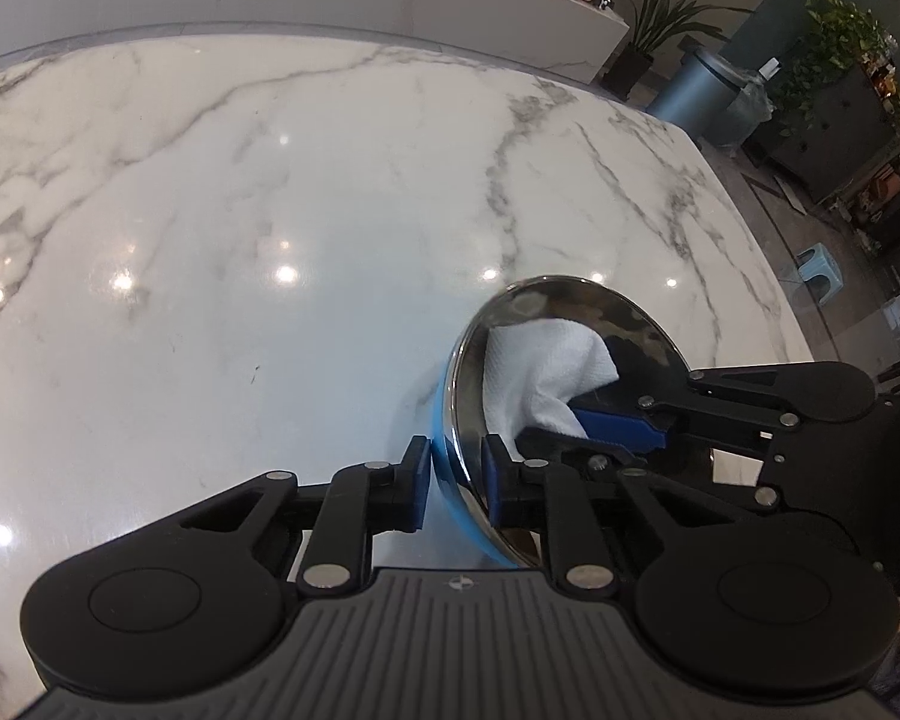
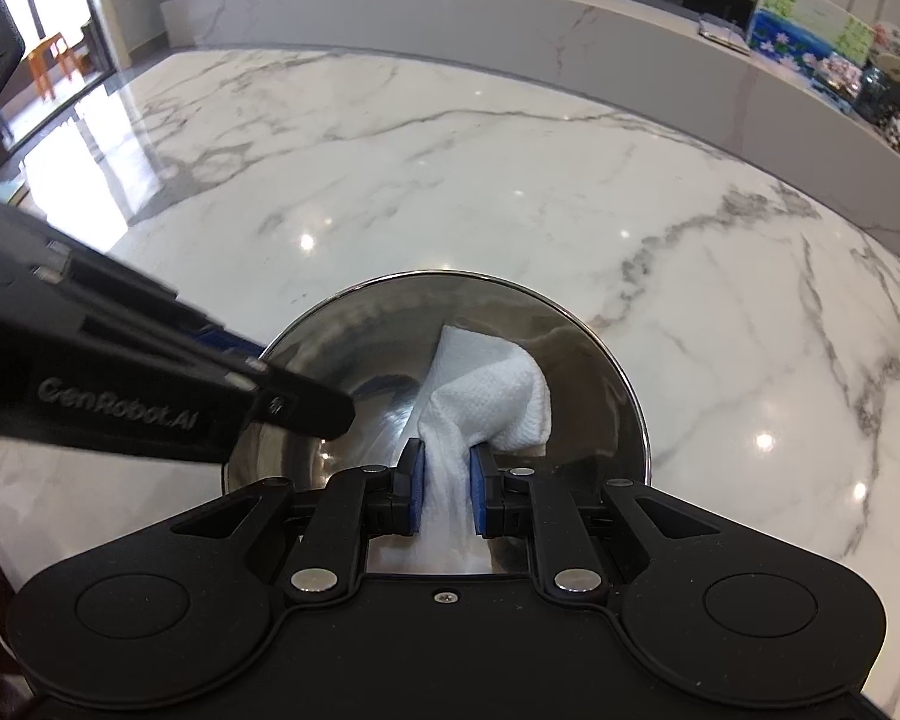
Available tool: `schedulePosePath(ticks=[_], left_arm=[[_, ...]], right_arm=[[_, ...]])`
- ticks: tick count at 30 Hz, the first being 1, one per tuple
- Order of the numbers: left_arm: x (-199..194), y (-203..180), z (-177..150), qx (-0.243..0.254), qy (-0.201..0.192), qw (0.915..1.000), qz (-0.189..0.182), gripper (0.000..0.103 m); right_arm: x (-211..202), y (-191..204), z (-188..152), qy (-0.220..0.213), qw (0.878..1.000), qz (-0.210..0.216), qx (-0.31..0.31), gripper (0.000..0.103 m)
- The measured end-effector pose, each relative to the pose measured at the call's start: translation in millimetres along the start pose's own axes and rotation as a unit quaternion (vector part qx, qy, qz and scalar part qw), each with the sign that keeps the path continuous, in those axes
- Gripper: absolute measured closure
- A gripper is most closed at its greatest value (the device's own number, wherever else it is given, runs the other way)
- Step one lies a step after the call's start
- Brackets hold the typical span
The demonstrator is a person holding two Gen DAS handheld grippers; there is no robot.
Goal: Clean bowl
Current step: 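Tilt the bowl further with the left gripper while the right keeps wiping inside, then hold the bowl with the left gripper while the right wipes around the rim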
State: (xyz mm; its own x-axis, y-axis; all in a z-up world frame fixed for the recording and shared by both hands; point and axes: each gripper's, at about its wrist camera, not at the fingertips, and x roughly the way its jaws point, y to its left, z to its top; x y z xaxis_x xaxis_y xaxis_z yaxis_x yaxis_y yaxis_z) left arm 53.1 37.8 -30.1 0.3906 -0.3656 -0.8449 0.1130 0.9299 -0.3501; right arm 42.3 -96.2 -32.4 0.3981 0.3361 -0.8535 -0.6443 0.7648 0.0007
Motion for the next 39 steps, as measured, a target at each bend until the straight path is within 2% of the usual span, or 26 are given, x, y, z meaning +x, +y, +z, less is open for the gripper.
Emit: schedulePosePath(ticks=[9,24,29,39], left_arm=[[4,0,0,0.001,0.007,1.0000,-0.006,0.091],[1,0,-2,0.011,0.007,0.9999,0.003,0.091],[-1,0,-2,0.012,0.008,0.9999,0.005,0.091],[2,-2,-2,0.013,0.010,0.9998,0.009,0.091]], right_arm=[[-7,5,-2,0.008,0.998,0.055,-0.024,0.089],[-7,10,-5,0.012,0.998,-0.003,-0.056,0.089],[-7,6,-5,0.009,0.997,-0.044,-0.066,0.089],[-4,6,-2,0.011,0.998,-0.035,-0.060,0.089]])
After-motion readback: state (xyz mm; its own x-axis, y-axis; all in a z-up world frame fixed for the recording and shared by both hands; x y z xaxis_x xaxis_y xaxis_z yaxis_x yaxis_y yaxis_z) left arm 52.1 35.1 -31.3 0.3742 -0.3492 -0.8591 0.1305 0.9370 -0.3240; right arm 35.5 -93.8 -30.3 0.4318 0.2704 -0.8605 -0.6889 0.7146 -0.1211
